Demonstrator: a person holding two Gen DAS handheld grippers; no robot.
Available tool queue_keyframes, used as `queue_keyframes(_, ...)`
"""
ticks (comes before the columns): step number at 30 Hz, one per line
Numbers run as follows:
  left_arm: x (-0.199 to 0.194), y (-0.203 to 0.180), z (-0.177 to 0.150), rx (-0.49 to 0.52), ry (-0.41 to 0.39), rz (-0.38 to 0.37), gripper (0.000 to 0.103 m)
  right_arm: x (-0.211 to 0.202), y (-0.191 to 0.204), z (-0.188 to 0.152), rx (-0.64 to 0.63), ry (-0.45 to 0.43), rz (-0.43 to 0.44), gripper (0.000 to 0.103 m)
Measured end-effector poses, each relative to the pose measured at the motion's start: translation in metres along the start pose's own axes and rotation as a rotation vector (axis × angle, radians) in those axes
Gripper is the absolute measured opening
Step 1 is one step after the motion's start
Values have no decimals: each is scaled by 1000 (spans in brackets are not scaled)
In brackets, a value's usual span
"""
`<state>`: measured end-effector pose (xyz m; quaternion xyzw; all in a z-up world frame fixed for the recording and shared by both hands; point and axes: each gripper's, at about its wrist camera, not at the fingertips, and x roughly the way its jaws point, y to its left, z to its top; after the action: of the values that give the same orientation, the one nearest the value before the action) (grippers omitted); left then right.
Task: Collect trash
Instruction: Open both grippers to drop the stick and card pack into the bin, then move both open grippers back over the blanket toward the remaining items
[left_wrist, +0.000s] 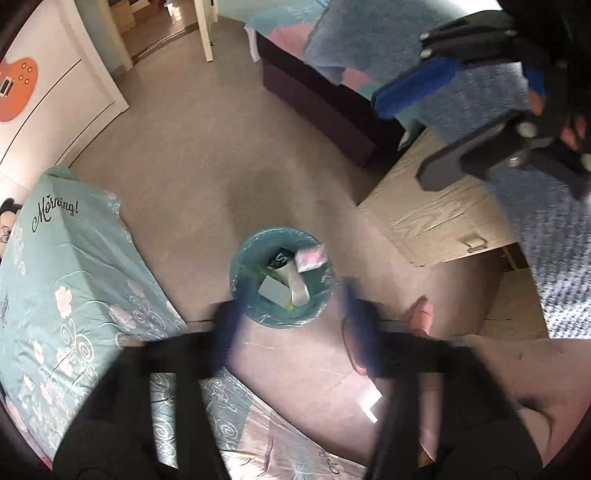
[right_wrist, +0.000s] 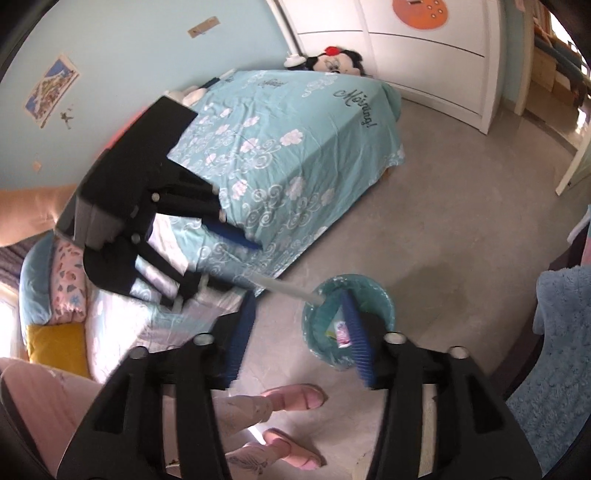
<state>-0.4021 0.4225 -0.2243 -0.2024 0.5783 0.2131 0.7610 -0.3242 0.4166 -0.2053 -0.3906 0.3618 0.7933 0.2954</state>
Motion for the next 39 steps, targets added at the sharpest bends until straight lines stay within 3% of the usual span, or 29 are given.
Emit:
queue_keyframes(2,4,2,0,-1,-5,44,74,-2,-2,-1,18,-8,-1,59)
queue_keyframes(9,2,6,-1,-8,12,25,74,-17,-9,-12,52,-13,-24,61)
queue_keyframes(22,-23,-7,18,47,-39,34,80,-59,-16,-28,101,-73,-91,82)
queue_keyframes(25,-29,-15,23,67,-50,41,85,-70,-17,-33,104,-89,-105,83)
queue_keyframes(33,-50,-49,44,174,-84,32,86,-120,-16,-56,140,-167,-164,83)
queue_keyframes(39,-67,-90,70,276,-124,13,86,-179,-16,-101,187,-248,-252,83)
